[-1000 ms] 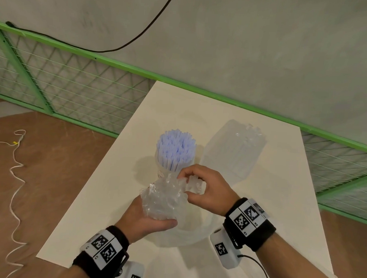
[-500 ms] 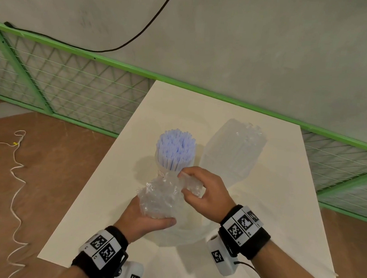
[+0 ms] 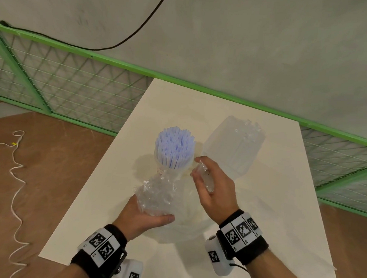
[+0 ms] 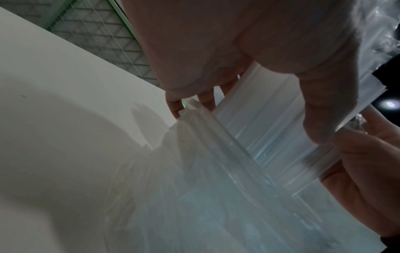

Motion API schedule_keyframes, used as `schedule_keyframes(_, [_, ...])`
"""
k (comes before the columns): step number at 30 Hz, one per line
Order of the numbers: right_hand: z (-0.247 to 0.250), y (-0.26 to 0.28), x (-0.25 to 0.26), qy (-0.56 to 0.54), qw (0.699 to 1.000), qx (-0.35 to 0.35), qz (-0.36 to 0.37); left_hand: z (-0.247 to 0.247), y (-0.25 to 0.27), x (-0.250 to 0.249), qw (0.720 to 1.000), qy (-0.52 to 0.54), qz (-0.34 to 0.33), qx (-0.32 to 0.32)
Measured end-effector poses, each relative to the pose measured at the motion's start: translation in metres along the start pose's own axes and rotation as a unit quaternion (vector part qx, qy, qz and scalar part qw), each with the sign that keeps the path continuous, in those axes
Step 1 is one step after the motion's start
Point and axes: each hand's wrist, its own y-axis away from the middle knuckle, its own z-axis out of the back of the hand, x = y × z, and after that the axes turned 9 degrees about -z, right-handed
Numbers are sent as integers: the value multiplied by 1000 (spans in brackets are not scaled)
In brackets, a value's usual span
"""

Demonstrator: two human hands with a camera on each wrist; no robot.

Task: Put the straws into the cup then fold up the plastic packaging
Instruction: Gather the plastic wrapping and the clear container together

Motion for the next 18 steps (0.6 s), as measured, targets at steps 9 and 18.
schedule_keyframes(9, [7, -2, -3, -16, 999, -44, 27, 1, -1, 2, 1000, -10, 4, -8])
schedule_keyframes(18, [31, -11, 18, -131, 985, -90, -60, 2, -1, 2, 1000, -18, 7, -9])
